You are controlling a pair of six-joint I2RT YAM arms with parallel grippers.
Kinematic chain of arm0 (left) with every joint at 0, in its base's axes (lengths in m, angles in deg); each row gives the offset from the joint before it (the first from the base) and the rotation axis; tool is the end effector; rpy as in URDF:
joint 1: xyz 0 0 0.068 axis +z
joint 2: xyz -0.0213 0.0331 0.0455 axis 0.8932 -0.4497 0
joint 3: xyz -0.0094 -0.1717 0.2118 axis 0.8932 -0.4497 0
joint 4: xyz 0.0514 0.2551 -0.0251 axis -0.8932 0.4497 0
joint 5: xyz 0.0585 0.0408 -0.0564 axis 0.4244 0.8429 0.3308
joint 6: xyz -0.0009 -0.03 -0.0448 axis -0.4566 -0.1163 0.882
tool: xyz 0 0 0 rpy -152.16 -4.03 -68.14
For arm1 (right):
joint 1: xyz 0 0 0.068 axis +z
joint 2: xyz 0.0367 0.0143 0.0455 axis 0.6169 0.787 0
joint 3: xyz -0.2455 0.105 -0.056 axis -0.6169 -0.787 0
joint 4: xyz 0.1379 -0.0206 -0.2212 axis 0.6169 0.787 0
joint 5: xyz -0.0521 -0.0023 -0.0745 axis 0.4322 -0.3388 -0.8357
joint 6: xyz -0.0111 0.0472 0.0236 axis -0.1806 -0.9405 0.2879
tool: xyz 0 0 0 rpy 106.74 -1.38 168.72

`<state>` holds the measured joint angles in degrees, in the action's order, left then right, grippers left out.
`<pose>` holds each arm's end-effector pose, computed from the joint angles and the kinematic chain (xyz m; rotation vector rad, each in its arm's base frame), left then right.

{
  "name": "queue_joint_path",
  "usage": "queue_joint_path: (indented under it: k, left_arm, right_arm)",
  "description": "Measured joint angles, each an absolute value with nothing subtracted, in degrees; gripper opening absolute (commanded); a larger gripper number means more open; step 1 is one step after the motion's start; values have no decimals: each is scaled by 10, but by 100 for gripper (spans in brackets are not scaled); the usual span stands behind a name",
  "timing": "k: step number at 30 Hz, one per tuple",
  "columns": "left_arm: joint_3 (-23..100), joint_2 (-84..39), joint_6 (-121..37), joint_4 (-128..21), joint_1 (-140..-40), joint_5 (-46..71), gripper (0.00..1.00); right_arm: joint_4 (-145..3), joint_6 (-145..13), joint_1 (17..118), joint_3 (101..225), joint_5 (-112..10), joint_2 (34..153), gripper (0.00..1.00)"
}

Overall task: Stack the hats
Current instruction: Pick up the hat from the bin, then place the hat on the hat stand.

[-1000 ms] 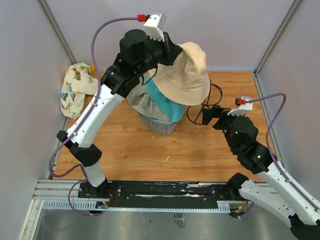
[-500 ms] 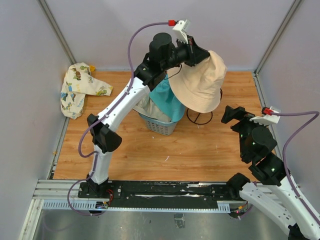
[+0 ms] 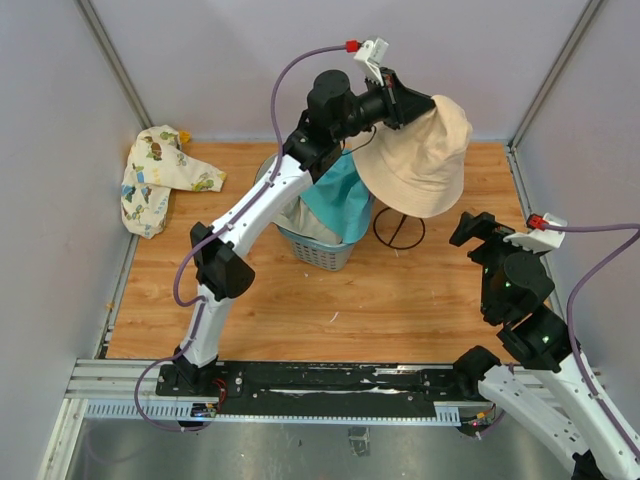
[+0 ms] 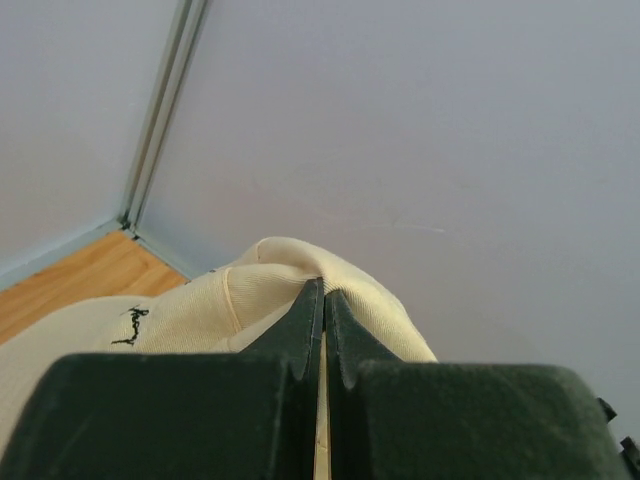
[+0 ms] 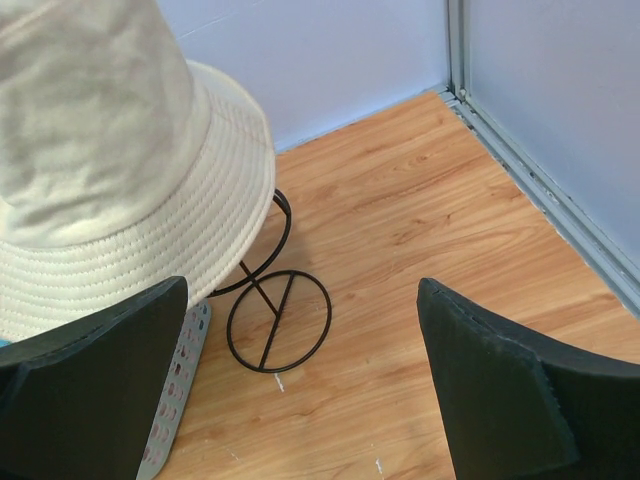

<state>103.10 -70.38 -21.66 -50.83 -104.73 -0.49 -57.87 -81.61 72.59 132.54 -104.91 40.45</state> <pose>0.3630 -0.3379 0.4715 0.4669 1.4156 -1.3012 0.0990 0.0367 0.3731 0.4834 1.4560 0.1748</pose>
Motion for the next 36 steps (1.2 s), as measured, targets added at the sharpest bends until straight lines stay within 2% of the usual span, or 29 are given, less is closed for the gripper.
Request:
queue_joint_path:
  k: [21, 36]
  left_arm:
    - [1075, -746, -149, -601, -1052, -17, 1]
    - [857, -725, -191, -609, -1051, 13, 0]
  right_arm:
    - [-591, -788, 704, 1328, -1050, 399, 98]
    - [-594, -788, 704, 1327, -1046, 399, 99]
